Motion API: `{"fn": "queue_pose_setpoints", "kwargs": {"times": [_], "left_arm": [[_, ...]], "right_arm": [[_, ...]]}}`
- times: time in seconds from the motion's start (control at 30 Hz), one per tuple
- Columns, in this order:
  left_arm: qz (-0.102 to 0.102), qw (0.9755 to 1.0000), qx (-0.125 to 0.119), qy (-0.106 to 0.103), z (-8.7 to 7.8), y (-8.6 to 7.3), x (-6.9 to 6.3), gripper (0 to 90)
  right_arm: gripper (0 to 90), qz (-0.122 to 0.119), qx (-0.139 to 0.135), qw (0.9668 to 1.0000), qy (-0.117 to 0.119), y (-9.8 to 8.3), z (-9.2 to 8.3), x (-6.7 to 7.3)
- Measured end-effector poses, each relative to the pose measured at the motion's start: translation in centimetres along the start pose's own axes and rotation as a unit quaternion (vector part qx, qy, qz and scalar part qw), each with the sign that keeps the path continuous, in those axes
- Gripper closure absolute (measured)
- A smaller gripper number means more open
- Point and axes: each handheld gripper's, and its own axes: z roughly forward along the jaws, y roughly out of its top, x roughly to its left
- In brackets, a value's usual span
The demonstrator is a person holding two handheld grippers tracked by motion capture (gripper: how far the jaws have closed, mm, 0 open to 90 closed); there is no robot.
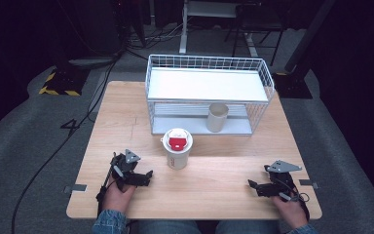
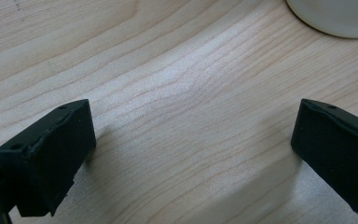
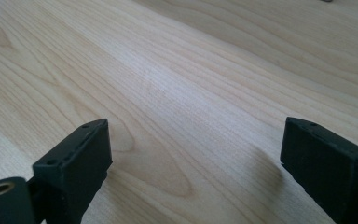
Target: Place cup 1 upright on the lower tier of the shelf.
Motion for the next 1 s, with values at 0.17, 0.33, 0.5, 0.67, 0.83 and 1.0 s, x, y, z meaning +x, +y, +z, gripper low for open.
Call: {"fn": "queue_pose_setpoints", "kwargs": {"times": [0.17, 0.33, 0.5, 0.67, 0.83, 1.0], "left_arm": [[0.001, 1.0, 0.0, 0.001, 0.07, 0.06, -0.02, 0.3], [0.002, 1.0, 0.0, 0.001, 0.07, 0.07, -0.01, 0.3], [0.001, 1.0, 0.0, 0.001, 0.07, 0.06, -0.03, 0.3], [0.001, 1.0, 0.0, 0.001, 0.07, 0.06, -0.03, 0.3], [-0.001, 1.0, 0.001, 0.003, 0.04, 0.05, -0.09, 0.3], [0.0, 1.0, 0.001, 0.003, 0.04, 0.07, -0.07, 0.2]], "right_arm": [[8.8, 0.003, 0.007, 0.9999, -0.01, -0.12, 0.15, 0.08], [6.6, 0.012, 0.013, 0.9998, -0.004, -0.14, 0.25, 0.02], [0.0, 0.016, 0.012, 0.9998, -0.004, -0.11, 0.7, 0.36], [0.0, 0.017, 0.012, 0.9998, -0.005, -0.1, 0.72, 0.39], [0.0, 0.016, 0.012, 0.9998, -0.004, -0.11, 0.71, 0.38], [0.0, 0.016, 0.012, 0.9998, -0.005, -0.11, 0.71, 0.38]]}}
